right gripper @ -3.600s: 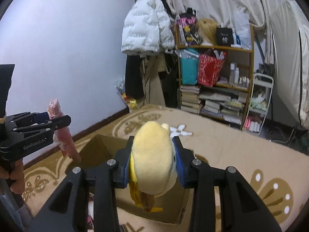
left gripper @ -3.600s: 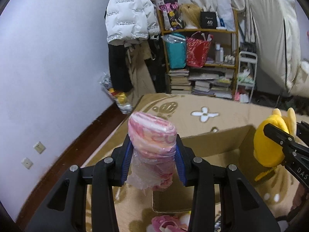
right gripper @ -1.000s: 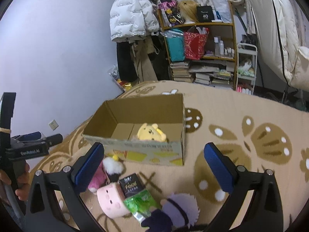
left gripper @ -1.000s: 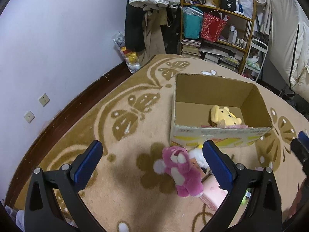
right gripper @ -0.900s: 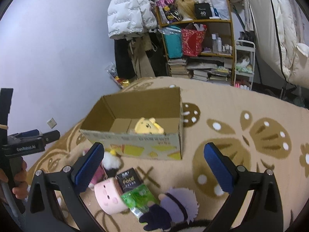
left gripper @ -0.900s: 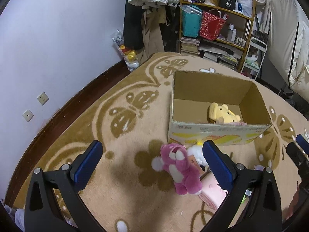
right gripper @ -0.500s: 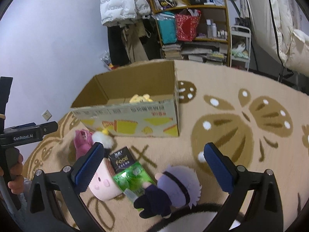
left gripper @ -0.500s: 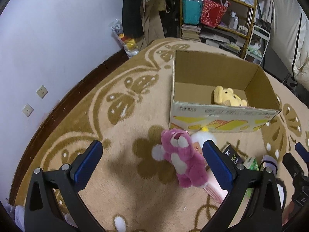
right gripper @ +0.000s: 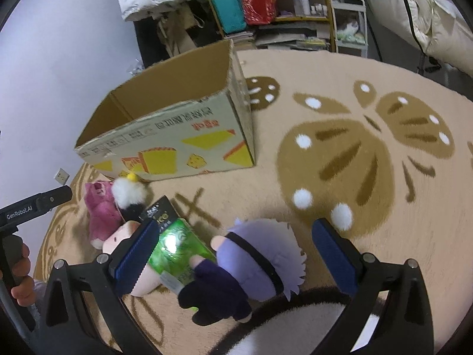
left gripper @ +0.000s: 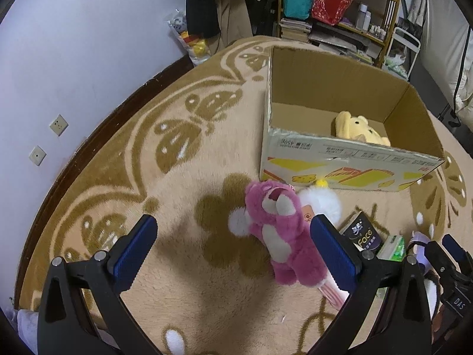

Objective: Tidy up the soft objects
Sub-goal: 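Withdraw both grippers from the box back toward the remaining toys, then grasp the pink bear with the left gripper while the right gripper grasps the purple plush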

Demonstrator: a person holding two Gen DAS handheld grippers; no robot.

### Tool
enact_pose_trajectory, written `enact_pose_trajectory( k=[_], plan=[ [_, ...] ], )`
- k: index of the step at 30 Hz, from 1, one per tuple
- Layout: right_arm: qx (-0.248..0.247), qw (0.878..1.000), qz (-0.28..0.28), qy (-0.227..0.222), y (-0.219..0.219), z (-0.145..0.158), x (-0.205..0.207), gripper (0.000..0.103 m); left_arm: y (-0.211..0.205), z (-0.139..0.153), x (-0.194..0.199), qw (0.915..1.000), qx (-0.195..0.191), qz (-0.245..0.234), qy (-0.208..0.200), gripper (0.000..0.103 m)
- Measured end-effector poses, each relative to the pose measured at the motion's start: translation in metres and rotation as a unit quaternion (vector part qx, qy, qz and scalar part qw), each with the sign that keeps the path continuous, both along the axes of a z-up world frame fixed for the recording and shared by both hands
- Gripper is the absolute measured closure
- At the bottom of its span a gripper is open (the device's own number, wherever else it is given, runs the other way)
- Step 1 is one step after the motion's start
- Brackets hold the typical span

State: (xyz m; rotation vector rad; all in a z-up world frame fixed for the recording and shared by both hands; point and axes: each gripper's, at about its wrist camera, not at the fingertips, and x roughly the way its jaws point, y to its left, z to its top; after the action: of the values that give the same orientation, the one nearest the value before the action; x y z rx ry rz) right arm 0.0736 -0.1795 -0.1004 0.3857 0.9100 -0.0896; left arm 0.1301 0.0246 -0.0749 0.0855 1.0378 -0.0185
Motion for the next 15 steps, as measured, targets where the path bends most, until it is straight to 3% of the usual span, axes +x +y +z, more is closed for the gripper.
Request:
enact_pose_trajectory(
  k=[2, 7, 15],
  plan=[
    [0.003, 1.000, -0.001, 0.006, -0.002, -0.004, 0.001, 0.000, -0.001, -0.004, 0.002, 1.0000, 0.003, 0.000, 0.004, 0.001],
    [0.011, 1.000, -0.004, 0.019, -0.008, -0.011, 0.006, 0.012, -0.002, -0.012, 0.006, 0.9998, -0.007, 0.002, 0.020, 0.001],
    [0.022, 0.999, -0.020, 0.044, -0.014, -0.020, 0.007, 0.012, -0.008, -0.025, 0.013, 0.9994, 0.000, -0.002, 0.035, 0.001]
  ],
)
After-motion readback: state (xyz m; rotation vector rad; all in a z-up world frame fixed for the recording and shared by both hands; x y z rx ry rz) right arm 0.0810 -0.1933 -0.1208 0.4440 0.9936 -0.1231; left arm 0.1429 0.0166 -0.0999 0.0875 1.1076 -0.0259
